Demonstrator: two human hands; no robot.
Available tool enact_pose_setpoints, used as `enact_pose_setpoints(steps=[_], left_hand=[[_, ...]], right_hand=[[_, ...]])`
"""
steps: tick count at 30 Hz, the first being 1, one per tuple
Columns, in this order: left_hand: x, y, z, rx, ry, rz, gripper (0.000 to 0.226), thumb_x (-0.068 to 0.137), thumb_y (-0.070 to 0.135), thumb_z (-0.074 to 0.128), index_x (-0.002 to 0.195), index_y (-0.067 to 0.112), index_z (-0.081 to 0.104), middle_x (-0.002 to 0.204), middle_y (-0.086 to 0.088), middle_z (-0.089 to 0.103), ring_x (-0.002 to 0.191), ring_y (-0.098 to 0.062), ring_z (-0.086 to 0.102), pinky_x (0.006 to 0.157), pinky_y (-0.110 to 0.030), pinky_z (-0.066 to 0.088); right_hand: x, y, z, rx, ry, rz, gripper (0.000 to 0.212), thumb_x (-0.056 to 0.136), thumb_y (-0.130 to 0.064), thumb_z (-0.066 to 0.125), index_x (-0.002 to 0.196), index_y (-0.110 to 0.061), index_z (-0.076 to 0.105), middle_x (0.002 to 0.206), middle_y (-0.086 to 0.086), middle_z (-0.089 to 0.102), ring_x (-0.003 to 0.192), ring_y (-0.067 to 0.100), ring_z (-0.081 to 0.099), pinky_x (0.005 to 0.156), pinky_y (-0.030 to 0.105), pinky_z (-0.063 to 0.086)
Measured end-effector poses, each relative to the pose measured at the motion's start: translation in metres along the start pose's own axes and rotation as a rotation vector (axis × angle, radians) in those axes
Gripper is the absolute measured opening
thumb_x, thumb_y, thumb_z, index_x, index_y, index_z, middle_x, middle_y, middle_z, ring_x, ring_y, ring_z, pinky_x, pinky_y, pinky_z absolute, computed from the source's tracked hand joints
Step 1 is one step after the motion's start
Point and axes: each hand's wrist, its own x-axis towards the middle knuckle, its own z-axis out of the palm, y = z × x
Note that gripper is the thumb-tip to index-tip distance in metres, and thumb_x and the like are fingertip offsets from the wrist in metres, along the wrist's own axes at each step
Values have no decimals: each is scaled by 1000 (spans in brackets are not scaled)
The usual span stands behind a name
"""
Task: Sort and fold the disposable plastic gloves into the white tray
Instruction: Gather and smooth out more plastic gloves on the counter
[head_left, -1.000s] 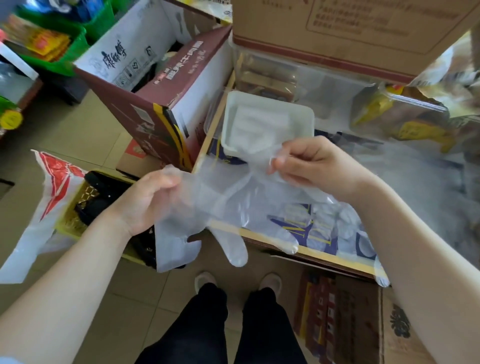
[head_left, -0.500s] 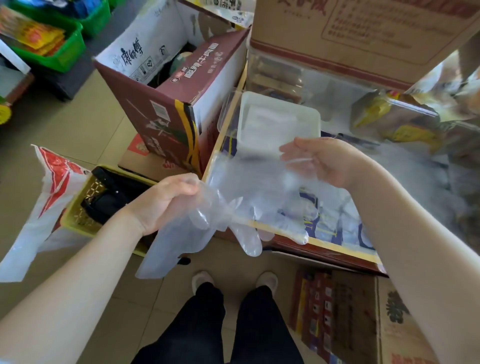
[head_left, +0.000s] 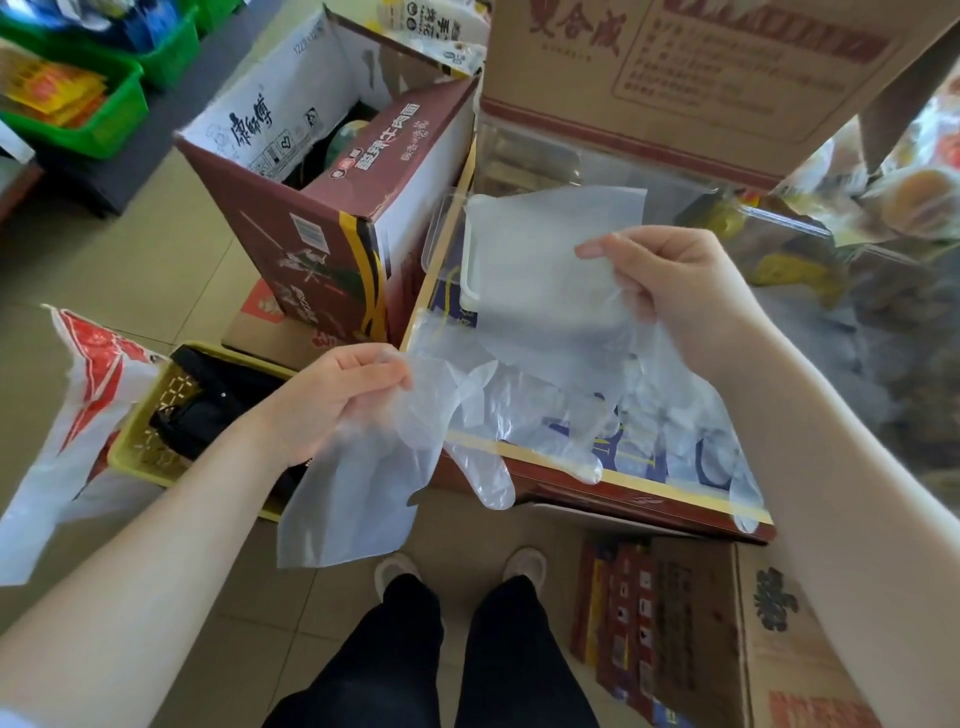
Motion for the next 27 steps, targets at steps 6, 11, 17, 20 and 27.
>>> enact_pose_setpoints(steps=[6,11,17,20,27], left_hand=[[-1,2,3,2,85,5,17,74,35,66,65,21,67,71,-7,46,67,-15,44,63,-25,34],[-3,11,1,-16,28,31,19,78,23,62,60,22,66,59,6,57,58,-3,56,55,-13,44],[-1,11,-5,57,107,-25,28,88,21,53,66,25,70,70,5,67,70,-6,64,61,-17,49],[5,11,-3,137,177,-90,25,95,22,47,87,21,70,84,6,72,83,-6,67,70,-17,48],[30,27,28,266,82,-41,27,97,26,45,97,12,67,73,8,65,77,-6,59,78,-20,44]], right_hand=[[-8,22,13,-932,433,-639,18,81,-11,57,63,-13,56,54,7,47,47,27,44,41,28,37],[-29,70,96,-1221,-170,-513,16,62,-2,70,70,-11,59,53,-4,39,41,24,44,41,16,13],[-19,113,130,-850,-652,-12,31,96,-32,41,120,-15,50,110,5,58,101,29,57,85,41,49],[-15,102,102,-367,-520,130,49,88,-20,46,137,-22,42,132,1,50,117,20,50,95,34,45],[-21,50,79,-162,-516,-108,70,78,-37,72,137,-27,37,133,-15,47,122,-2,42,98,11,36]])
